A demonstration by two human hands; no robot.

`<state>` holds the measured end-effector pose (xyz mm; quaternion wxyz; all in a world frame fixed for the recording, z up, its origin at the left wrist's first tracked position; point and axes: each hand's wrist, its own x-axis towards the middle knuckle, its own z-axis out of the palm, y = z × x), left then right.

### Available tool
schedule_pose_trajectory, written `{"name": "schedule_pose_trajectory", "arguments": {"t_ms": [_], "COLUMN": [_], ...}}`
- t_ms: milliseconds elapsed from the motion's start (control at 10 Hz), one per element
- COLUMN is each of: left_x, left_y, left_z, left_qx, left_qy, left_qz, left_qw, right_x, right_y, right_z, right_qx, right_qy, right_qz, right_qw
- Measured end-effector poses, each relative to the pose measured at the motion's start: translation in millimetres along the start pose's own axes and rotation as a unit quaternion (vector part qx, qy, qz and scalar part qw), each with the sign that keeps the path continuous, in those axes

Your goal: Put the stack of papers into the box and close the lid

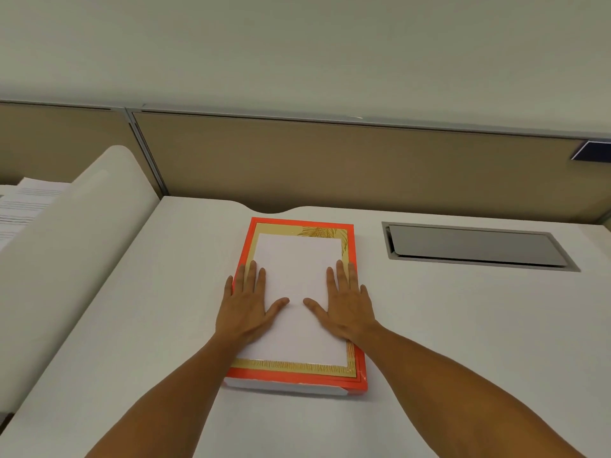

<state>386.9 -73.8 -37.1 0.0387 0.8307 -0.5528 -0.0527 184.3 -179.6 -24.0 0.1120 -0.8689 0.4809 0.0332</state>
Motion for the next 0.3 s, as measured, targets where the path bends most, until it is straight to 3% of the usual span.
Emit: {"name": "schedule_pose_trajectory", "arguments": {"t_ms": [300], "left_x": [-1], "left_y": [7], "left_z": [-26], "left_qx": [0.032], "left_qy": [-0.073], "left_qz": [0.005], "left_qw": [0.997], "right_x": [2], "right_y": [-1], "right_z": [-22], "right_qx": [-0.026], "right_qy": [-0.061], "right_qz": [-0.003], "right_qw": [0.998]}}
